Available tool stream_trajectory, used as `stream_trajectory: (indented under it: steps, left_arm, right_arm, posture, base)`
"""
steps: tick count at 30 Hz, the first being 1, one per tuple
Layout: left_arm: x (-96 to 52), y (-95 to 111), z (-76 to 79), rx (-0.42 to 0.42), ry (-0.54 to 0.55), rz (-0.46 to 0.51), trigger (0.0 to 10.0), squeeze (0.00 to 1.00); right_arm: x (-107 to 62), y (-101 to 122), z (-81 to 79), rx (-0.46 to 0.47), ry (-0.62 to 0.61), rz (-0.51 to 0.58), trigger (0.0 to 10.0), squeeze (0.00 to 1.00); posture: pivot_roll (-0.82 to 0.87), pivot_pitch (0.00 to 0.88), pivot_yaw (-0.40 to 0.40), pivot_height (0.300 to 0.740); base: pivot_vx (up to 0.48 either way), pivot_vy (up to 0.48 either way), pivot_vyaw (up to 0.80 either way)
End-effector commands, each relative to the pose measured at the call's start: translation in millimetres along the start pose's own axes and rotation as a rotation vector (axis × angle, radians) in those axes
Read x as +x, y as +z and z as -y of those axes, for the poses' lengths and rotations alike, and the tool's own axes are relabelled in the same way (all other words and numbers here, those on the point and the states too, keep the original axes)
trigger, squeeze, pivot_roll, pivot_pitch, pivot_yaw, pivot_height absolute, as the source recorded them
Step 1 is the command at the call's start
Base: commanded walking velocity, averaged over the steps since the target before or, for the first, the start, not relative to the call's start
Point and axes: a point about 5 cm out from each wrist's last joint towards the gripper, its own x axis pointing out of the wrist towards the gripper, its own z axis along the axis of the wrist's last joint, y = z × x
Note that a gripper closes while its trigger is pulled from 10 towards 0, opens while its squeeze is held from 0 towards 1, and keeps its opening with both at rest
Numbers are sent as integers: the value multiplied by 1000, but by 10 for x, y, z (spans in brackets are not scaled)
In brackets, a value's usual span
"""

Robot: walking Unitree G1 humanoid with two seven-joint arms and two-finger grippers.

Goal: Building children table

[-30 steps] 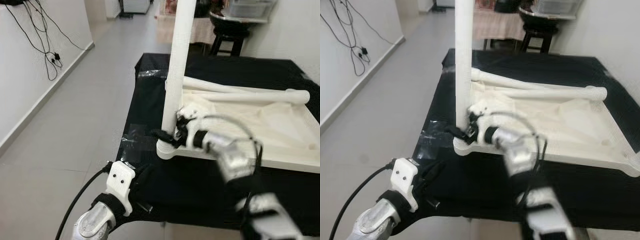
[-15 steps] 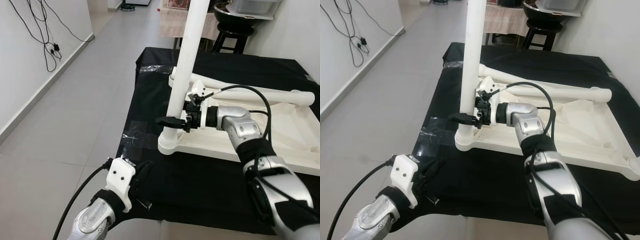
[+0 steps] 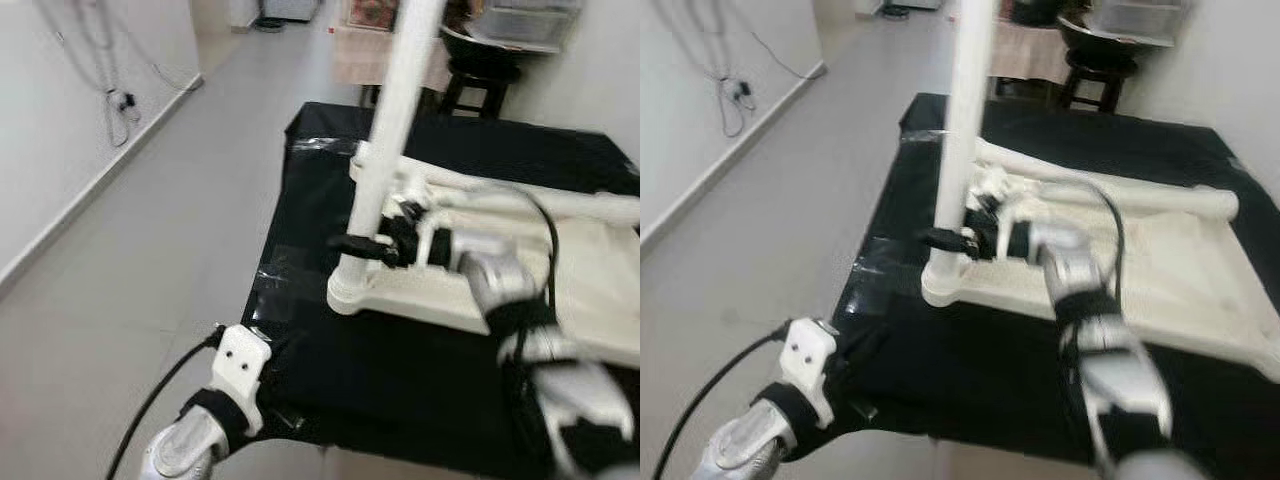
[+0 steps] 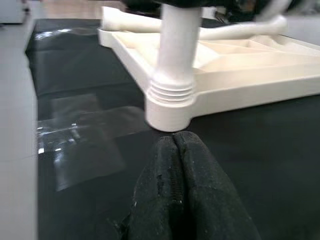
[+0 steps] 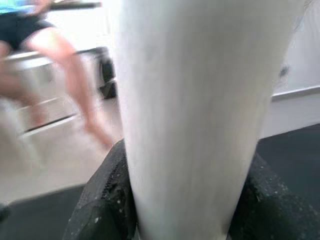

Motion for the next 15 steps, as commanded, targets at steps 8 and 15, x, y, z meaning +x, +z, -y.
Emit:
stream_trajectory:
  steps: [8,15]
  left_arm:
    - [-9,-10,-27,0,-14,-10,10000,0]
    - [11,-1,-33,4,3,-3,10000,0]
  right_arm:
    - [251,-470,-467,53,-493,-142,0,0]
    - [352,-411,-360,54,-527,-139,0,0]
  posture:
    - [45,69,-69,740]
    - [51,64,-73,740]
  base:
    - [0,0,0]
    - [0,0,0]
